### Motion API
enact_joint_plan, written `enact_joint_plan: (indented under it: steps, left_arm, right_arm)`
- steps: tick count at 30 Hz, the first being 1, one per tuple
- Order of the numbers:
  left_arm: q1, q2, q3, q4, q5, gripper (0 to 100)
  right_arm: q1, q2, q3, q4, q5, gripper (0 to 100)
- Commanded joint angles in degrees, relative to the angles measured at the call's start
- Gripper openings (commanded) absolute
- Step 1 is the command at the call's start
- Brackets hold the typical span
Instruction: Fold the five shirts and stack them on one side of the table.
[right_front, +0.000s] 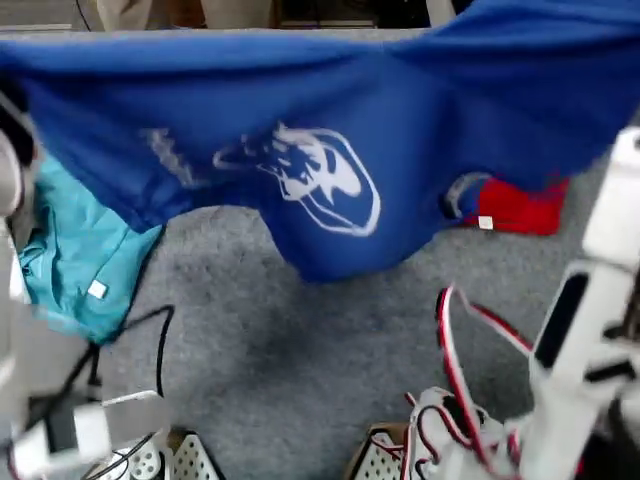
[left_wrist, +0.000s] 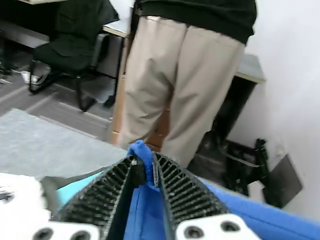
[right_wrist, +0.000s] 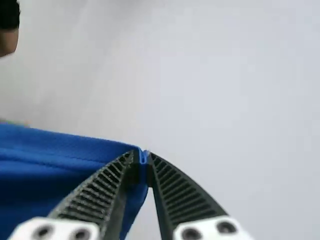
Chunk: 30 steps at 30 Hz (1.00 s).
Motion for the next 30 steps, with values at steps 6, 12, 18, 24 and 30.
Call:
enact_joint_plan:
  steps: [6, 12, 18, 24, 30]
  left_arm:
    - [-2.0, -31.2, 30.9, 0.5, -6.3, 2]
    - [-2.3, -44.5, 38.8, 0.5, -8.7, 2]
    - [-2.2, -51.7, 50.0, 0.5, -10.5, 2]
    - [-2.1, -57.9, 59.3, 0.5, -10.6, 2]
    - [-2.0, -60.4, 66.9, -1.4, -10.6, 2]
  right_arm:
    - [0.0, 0.1, -14.3, -0.4, -0.5, 0.2]
    - [0.4, 0.1, -19.5, -0.4, 0.0, 0.2]
    - [0.3, 0.1, -16.5, 2.8, 0.0, 0.2]
    - [0.1, 0.1, -11.2, 5.6, 0.0, 0.2]
    - [0.1, 0.1, -7.6, 5.6, 0.0, 0.2]
